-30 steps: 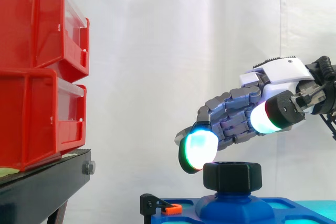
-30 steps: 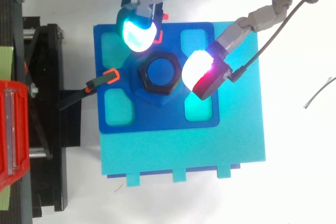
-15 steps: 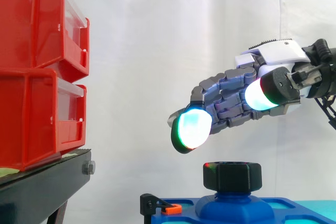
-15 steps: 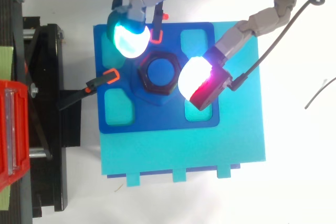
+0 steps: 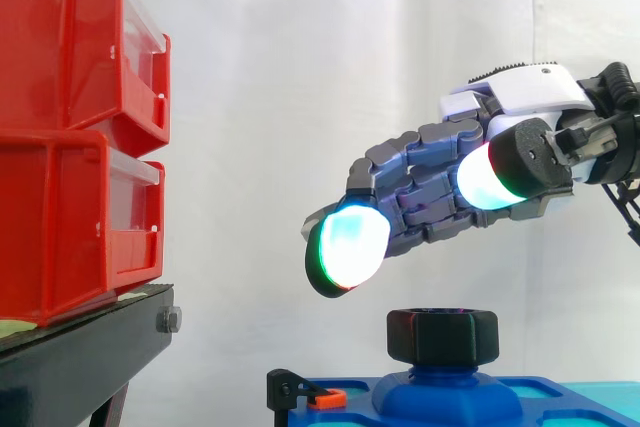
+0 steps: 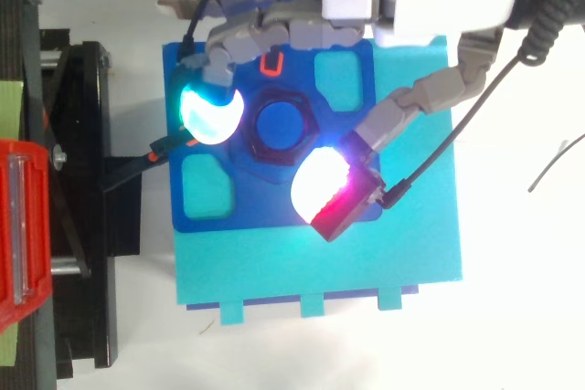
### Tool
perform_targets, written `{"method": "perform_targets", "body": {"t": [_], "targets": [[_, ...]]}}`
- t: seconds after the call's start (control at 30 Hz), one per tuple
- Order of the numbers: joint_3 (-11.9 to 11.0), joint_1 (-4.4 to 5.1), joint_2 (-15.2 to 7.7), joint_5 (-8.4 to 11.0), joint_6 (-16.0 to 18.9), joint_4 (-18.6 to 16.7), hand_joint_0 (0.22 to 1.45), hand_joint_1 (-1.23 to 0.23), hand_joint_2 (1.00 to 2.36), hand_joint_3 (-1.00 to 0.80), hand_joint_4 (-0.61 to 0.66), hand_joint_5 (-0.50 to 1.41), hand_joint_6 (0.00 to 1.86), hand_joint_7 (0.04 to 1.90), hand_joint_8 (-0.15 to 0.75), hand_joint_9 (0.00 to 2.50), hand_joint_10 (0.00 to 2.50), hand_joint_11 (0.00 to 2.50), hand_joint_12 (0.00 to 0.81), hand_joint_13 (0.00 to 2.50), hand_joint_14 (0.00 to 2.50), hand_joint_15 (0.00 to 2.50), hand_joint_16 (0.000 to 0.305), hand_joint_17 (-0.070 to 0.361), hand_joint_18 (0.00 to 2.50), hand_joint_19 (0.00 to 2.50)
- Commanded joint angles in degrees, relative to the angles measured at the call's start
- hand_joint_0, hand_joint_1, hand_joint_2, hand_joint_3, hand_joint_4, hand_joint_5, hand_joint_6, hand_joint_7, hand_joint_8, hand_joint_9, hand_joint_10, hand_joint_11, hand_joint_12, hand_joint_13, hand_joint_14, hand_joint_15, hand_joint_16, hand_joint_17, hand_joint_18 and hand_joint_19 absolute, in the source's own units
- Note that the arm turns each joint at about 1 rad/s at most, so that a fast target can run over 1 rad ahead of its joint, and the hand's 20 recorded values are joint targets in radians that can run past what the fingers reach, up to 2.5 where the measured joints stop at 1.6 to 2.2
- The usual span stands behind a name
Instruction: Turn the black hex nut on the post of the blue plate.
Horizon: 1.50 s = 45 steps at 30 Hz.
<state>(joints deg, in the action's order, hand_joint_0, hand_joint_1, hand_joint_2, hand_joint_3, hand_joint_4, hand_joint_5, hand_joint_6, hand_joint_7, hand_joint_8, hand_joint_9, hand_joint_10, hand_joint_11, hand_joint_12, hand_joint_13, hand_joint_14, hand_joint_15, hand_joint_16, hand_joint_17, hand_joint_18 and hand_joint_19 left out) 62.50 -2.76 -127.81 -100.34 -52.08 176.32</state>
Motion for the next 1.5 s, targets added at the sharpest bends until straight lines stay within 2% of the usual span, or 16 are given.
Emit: {"method": "perform_targets", "body": {"t": [0.0, 0.27, 0.47, 0.63, 0.8, 1.23, 1.47], "targets": [[0.1, 0.82, 0.0, 1.20, 0.0, -0.1, 0.43, -0.56, 1.00, -0.50, 0.16, -0.25, 0.50, 0.90, 0.229, 0.00, 0.00, 0.00, 0.345, 0.00, 0.00, 0.00, 0.046, 0.103, 0.00, 0.00], [0.2, 2.05, 0.0, 2.61, 0.0, -0.7, 0.43, -0.55, 1.00, -0.50, 0.16, -0.25, 0.50, 0.90, 0.229, 0.00, 0.00, 0.00, 0.346, 0.00, 0.00, 0.00, 0.046, 0.103, 0.00, 0.00], [0.2, 2.58, -0.1, 3.22, 0.0, -0.8, 0.43, -0.55, 1.00, -0.50, 0.16, -0.25, 0.50, 0.90, 0.228, 0.00, 0.00, 0.00, 0.346, 0.00, 0.00, 0.00, 0.046, 0.103, 0.00, 0.00], [0.5, 2.58, -0.1, 3.22, 0.0, -0.5, 0.43, -0.55, 1.00, -0.50, 0.16, -0.25, 0.50, 0.90, 0.229, 0.00, 0.00, 0.00, 0.346, 0.00, 0.00, 0.00, 0.046, 0.103, 0.00, 0.00], [2.7, 2.32, -0.1, 2.96, 0.6, -2.3, 0.43, -0.55, 1.00, -0.50, 0.16, -0.25, 0.50, 0.90, 0.230, 0.00, 0.00, 0.00, 0.345, 0.00, 0.00, 0.00, 0.046, 0.103, 0.00, 0.00], [2.7, 1.70, 0.0, 2.52, 0.6, -1.9, 0.43, -0.54, 1.00, -0.50, 0.16, -0.25, 0.50, 0.90, 0.231, 0.00, 0.00, 0.00, 0.345, 0.00, 0.00, 0.00, 0.046, 0.103, 0.00, 0.00], [2.7, 1.26, -0.1, 1.64, 0.6, -1.1, 0.43, -0.54, 1.00, -0.50, 0.16, -0.25, 0.50, 0.90, 0.231, 0.00, 0.00, 0.00, 0.345, 0.00, 0.00, 0.00, 0.046, 0.104, 0.00, 0.00]]}}
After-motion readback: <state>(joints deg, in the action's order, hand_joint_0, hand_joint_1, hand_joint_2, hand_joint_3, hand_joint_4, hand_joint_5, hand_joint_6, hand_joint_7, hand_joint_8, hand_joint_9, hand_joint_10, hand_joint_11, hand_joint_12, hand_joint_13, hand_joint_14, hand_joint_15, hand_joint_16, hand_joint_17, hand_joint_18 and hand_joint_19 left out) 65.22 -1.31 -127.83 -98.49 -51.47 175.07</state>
